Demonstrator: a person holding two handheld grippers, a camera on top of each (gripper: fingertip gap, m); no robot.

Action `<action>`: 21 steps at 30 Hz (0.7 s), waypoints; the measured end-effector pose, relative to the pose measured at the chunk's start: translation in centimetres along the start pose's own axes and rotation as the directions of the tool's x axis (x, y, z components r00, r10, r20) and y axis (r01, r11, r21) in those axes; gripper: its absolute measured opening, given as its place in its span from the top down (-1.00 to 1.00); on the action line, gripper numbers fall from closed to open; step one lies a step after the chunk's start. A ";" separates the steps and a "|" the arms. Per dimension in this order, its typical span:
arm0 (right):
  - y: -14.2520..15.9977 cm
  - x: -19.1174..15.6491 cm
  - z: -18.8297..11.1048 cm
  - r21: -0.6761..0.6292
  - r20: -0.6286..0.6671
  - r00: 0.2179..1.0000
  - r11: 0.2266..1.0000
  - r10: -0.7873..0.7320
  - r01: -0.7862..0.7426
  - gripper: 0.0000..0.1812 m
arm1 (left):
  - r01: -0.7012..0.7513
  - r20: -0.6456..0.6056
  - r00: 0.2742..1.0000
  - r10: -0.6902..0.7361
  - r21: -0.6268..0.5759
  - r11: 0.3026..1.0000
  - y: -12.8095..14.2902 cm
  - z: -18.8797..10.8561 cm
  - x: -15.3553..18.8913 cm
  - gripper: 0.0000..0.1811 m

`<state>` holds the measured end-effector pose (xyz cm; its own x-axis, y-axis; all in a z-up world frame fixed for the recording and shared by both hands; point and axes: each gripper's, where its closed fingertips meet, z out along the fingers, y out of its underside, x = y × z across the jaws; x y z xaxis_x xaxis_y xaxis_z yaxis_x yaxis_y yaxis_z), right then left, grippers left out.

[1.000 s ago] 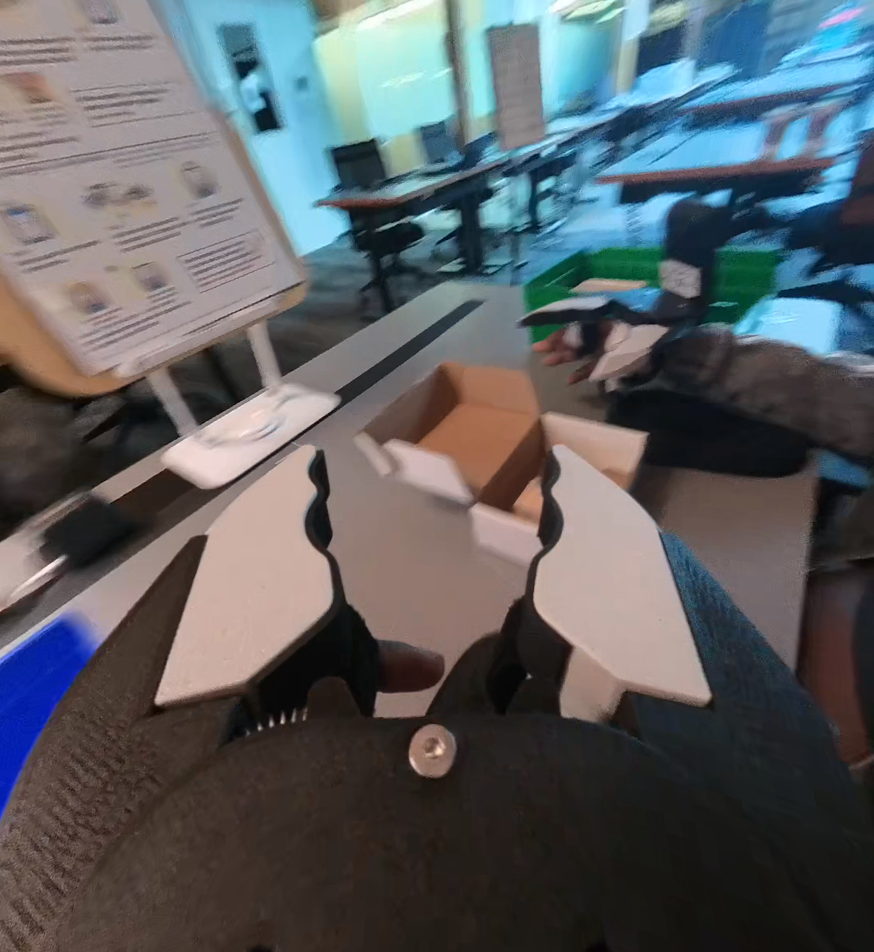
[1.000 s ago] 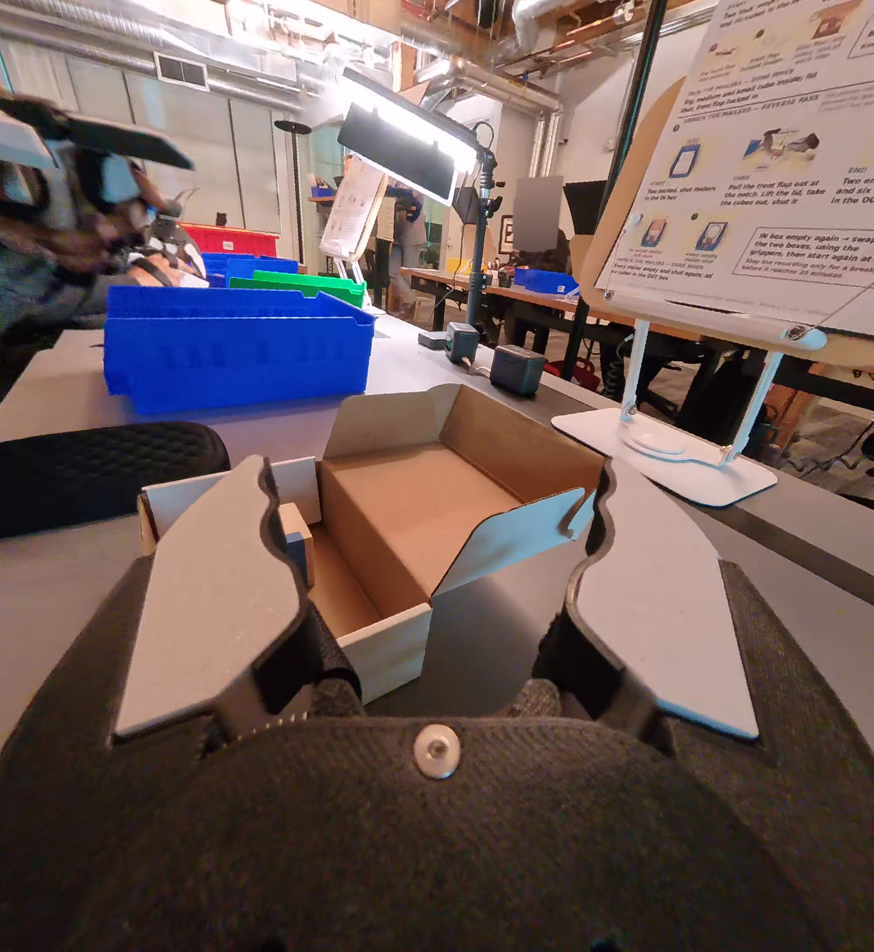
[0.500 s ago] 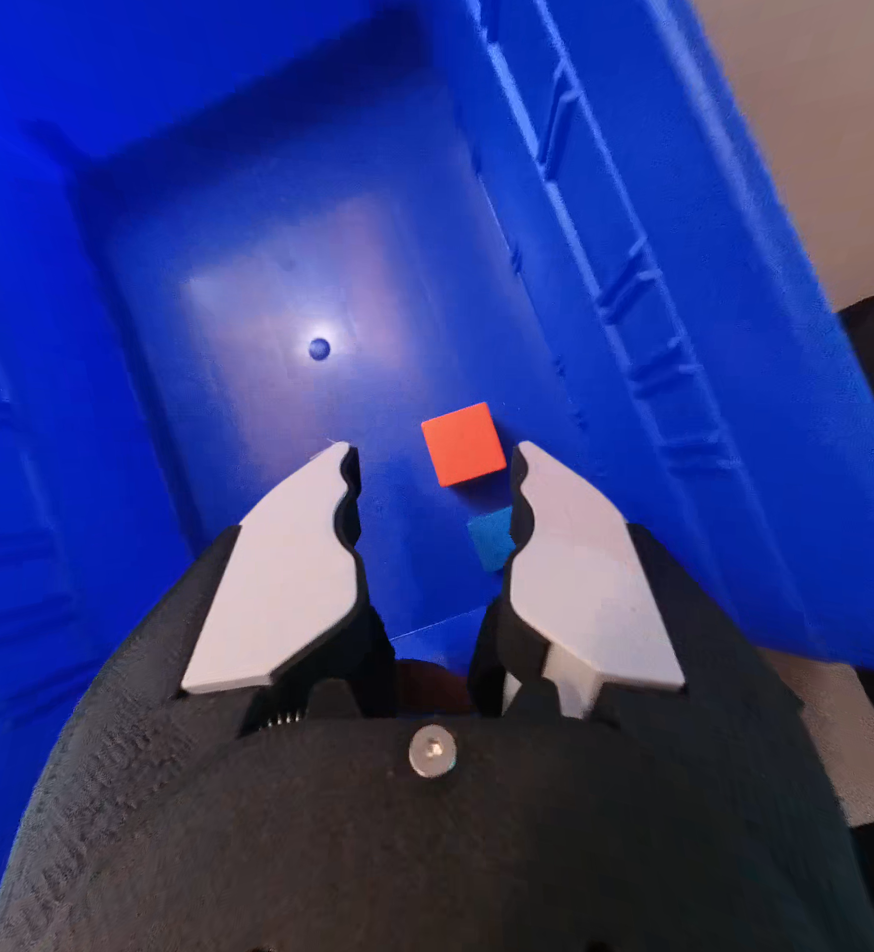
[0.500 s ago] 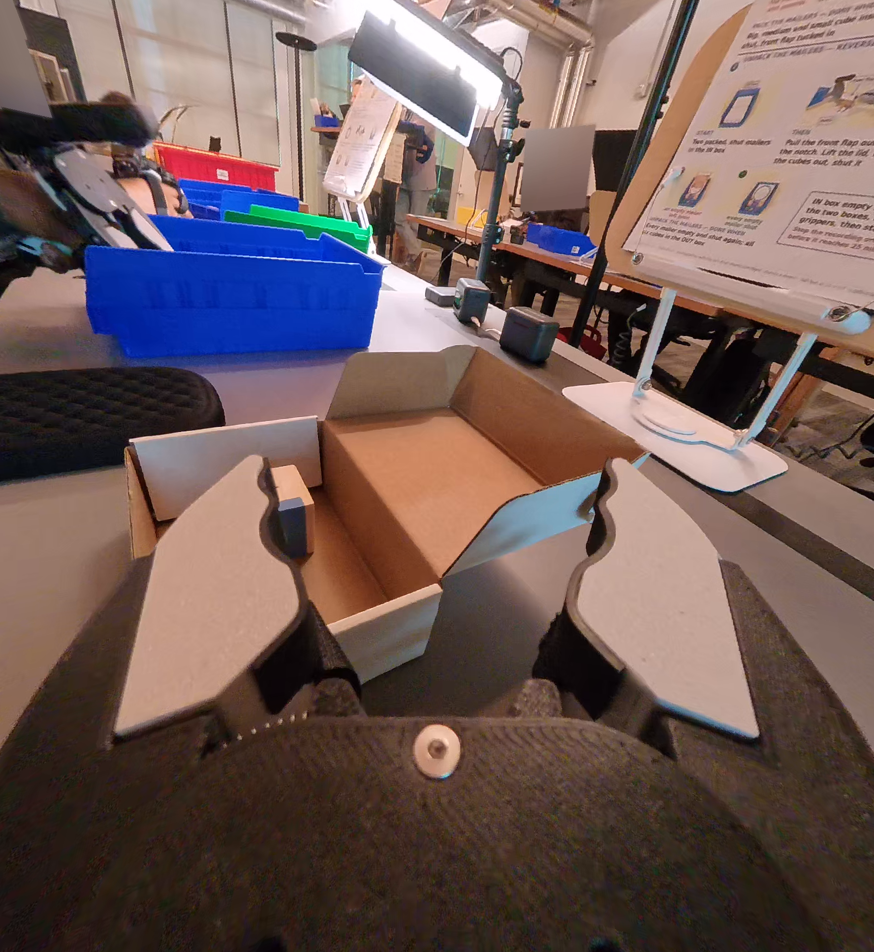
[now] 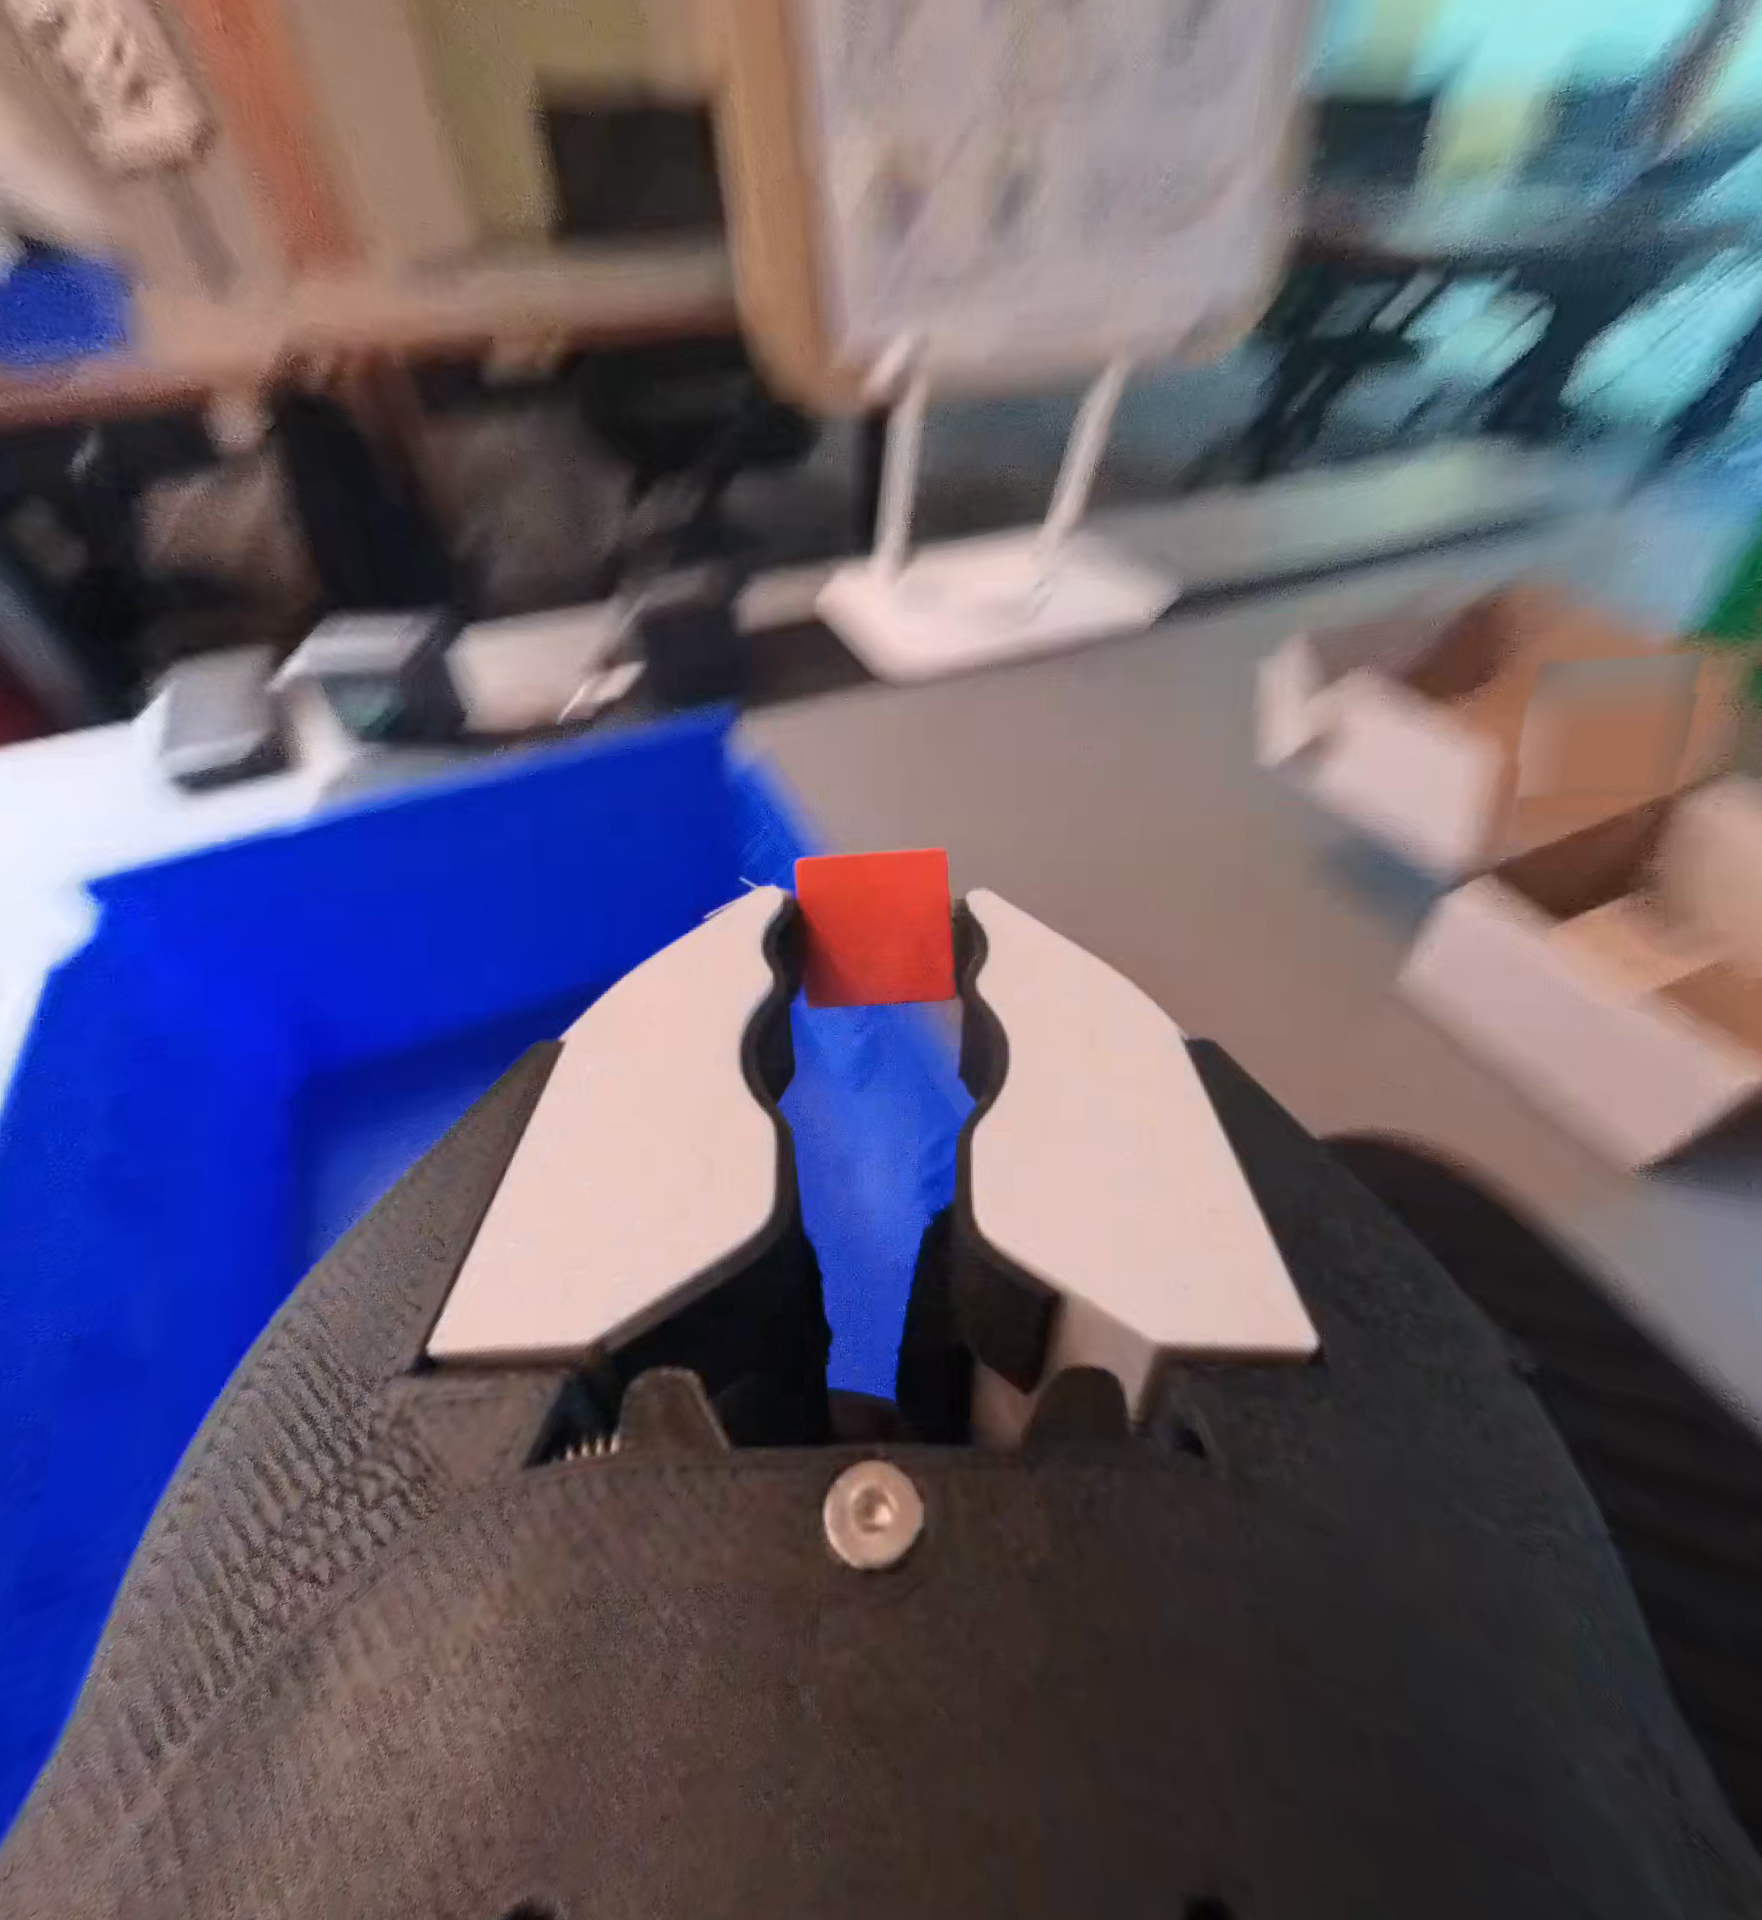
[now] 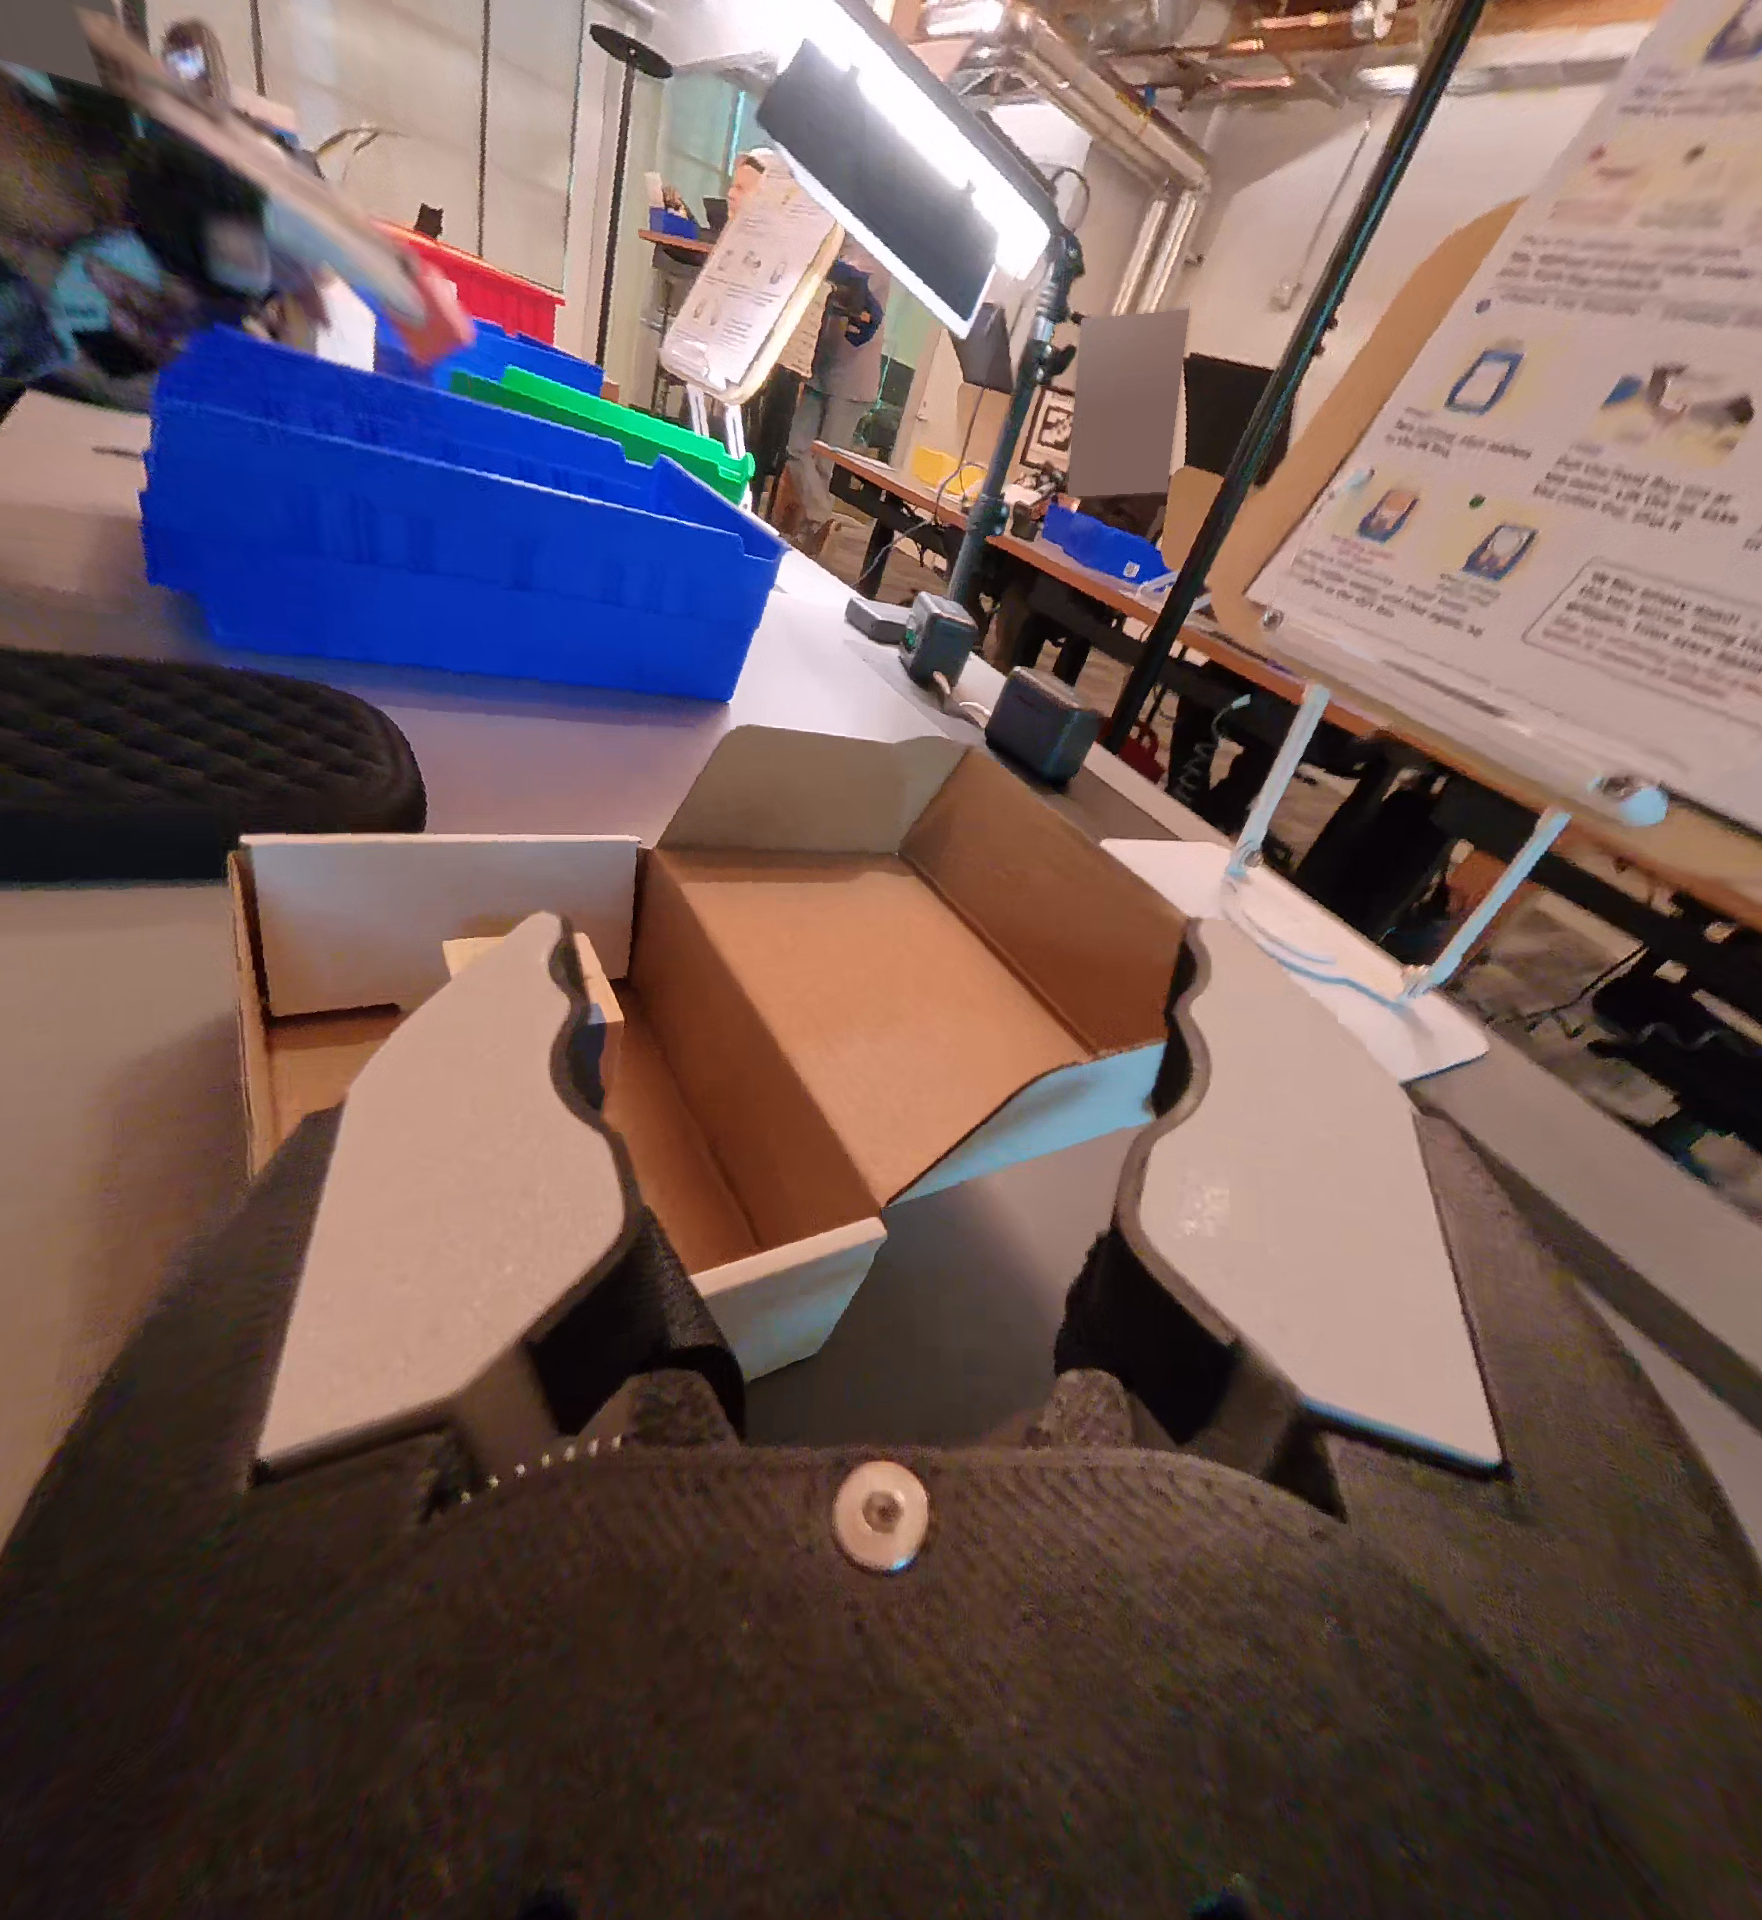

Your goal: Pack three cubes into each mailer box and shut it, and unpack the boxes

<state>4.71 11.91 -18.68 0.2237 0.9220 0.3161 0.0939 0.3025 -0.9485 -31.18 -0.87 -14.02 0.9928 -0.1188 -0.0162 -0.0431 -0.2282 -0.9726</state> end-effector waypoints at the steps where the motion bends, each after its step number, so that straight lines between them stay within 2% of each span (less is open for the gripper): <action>1: -0.3 -0.3 0.1 0.009 0.000 0.999 0.999 -0.041 0.041 -0.14 | 0.029 -0.093 0.995 -0.019 0.103 0.994 -2.0 0.0 2.3 0.70; 3: -1.1 -0.7 0.2 0.042 -0.016 0.994 0.993 -0.111 0.111 -0.09 | 0.126 -0.304 0.952 -0.041 0.265 0.956 -5.3 0.1 7.6 0.70; 5: -2.5 -1.2 0.1 0.109 -0.049 0.982 0.976 -0.182 0.187 -0.03 | 0.270 -0.508 0.859 -0.072 0.328 0.906 -7.4 0.7 12.8 0.69; 7: -3.8 -2.1 0.0 0.172 -0.063 0.966 0.951 -0.249 0.256 0.04 | 0.394 -0.678 0.725 -0.120 0.266 0.880 -8.1 2.0 17.8 0.70; 9: -4.7 -3.2 -0.2 0.214 -0.059 0.952 0.927 -0.301 0.307 0.09 | 0.459 -0.787 0.589 -0.181 0.142 0.877 -7.8 4.1 22.4 0.70; 11: -5.6 -4.0 -0.6 0.264 -0.055 0.943 0.906 -0.328 0.331 0.15 | 0.469 -0.835 0.485 -0.258 -0.001 0.883 -6.8 6.4 26.6 0.70; 14: -6.7 -4.6 -1.2 0.328 -0.066 0.934 0.877 -0.350 0.352 0.26 | 0.465 -0.883 0.335 -0.330 -0.150 0.873 -6.1 8.5 31.6 0.69; 18: -7.5 -4.4 -1.8 0.348 -0.125 0.914 0.845 -0.387 0.405 0.40 | 0.421 -0.891 0.229 -0.392 -0.273 0.865 -5.2 10.3 34.9 0.69; 21: -7.4 -4.0 -2.0 0.343 -0.137 0.915 0.848 -0.380 0.403 0.60 | 0.386 -0.889 0.192 -0.416 -0.321 0.865 -4.3 10.4 35.8 0.69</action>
<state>5.03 5.54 -12.83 0.3020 0.6955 0.6520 -0.1626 0.7115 -0.6837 5.66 5.89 -12.86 0.1090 -0.7870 0.6072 0.3095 -0.5536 -0.7731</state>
